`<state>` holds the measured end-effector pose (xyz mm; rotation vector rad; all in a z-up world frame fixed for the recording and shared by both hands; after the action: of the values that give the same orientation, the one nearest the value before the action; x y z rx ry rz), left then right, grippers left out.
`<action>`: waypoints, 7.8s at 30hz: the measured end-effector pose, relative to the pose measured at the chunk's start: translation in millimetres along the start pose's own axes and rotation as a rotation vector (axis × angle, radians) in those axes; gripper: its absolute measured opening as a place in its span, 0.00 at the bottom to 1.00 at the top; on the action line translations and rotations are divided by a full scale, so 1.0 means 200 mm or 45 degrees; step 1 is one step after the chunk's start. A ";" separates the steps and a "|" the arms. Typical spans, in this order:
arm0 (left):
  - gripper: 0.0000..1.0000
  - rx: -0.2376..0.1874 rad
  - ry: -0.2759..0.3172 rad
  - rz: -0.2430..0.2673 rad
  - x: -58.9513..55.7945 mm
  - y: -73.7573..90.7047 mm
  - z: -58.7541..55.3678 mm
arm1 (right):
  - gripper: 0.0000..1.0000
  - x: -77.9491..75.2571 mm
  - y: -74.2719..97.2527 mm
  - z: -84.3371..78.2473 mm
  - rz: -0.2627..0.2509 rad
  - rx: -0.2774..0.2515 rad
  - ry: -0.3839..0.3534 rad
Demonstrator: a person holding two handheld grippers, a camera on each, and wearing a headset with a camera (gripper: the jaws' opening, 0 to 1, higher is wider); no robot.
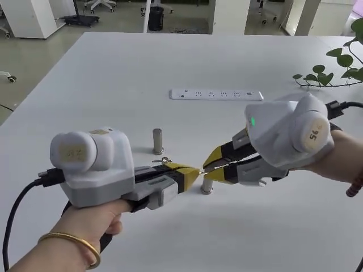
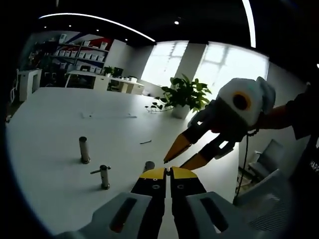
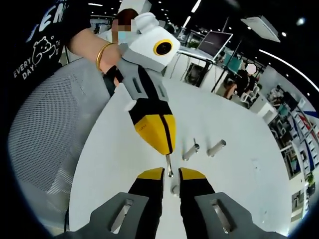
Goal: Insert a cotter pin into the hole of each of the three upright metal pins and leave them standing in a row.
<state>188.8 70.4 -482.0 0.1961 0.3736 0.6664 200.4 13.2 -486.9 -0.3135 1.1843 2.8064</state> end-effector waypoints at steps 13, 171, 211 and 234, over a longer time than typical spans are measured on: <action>0.00 0.050 -0.201 -0.170 -0.08 0.02 -0.05 | 0.11 0.11 0.01 -0.05 0.234 -0.130 -0.336; 0.12 0.178 -0.233 0.196 0.19 -0.44 -0.29 | 0.00 -0.16 -0.13 -0.32 0.163 0.293 -0.237; 0.12 0.160 -0.164 0.217 0.20 -0.45 -0.31 | 0.00 -0.17 -0.09 -0.30 0.086 0.307 -0.224; 0.13 0.138 -0.122 0.239 0.20 -0.46 -0.32 | 0.00 -0.20 -0.14 -0.29 0.052 0.271 -0.238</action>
<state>244.5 29.2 -579.2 0.3680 0.3017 0.8190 251.8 -8.1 -536.9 -0.0112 1.4400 2.6392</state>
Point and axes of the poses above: the centre of the closed fingertips' face, and the gripper's own axes: y roughly backward along the fingers, x roughly to its left, z roughly out of its top, the point moved 3 cm from there along y, roughly backward along the fingers, and after that the axes turned 4 degrees about -y, right-handed, at the moved point
